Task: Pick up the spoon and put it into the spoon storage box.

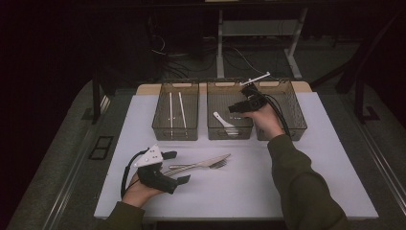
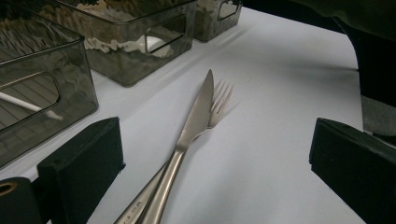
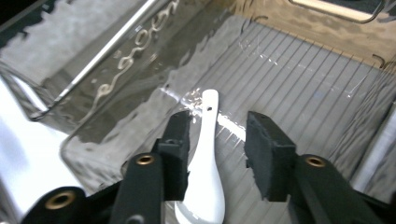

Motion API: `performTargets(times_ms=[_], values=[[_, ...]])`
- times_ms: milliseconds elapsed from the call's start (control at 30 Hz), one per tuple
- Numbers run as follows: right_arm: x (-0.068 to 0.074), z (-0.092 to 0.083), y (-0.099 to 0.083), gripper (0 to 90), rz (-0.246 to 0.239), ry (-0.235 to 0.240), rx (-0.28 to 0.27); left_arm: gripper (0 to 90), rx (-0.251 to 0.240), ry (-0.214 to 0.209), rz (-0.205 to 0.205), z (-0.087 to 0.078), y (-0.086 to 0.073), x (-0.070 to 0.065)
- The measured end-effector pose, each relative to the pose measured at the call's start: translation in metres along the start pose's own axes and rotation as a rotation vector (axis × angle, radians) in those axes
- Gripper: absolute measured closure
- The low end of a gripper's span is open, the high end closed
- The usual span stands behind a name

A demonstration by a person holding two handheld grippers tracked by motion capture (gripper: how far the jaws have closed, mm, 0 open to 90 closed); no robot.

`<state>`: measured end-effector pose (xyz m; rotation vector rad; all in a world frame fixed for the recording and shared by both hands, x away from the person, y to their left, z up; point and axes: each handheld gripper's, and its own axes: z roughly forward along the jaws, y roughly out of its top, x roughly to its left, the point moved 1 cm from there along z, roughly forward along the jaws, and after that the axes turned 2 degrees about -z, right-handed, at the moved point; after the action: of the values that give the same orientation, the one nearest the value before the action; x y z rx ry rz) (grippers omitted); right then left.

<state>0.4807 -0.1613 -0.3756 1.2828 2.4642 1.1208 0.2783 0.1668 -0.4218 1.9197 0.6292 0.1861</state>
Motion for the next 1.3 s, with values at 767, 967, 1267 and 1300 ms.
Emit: performTargets(times_ms=[767,967,1267,1300], values=[[0.012,-0.07,-0.053,39.9,-0.093,0.1,-0.139,2.2,0.001,0.025,-0.014,-0.004,-0.004,0.005],[0.02,-0.08,-0.08,38.2,-0.114,0.105,-0.139,2.2,0.001,0.022,-0.008,-0.002,-0.003,0.003],[0.023,-0.096,-0.111,36.7,-0.102,0.091,-0.17,2.2,0.003,0.02,-0.006,-0.001,-0.002,0.002],[0.023,-0.098,-0.114,36.5,-0.104,0.091,-0.175,2.2,0.003,0.021,-0.005,-0.001,-0.002,0.002]])
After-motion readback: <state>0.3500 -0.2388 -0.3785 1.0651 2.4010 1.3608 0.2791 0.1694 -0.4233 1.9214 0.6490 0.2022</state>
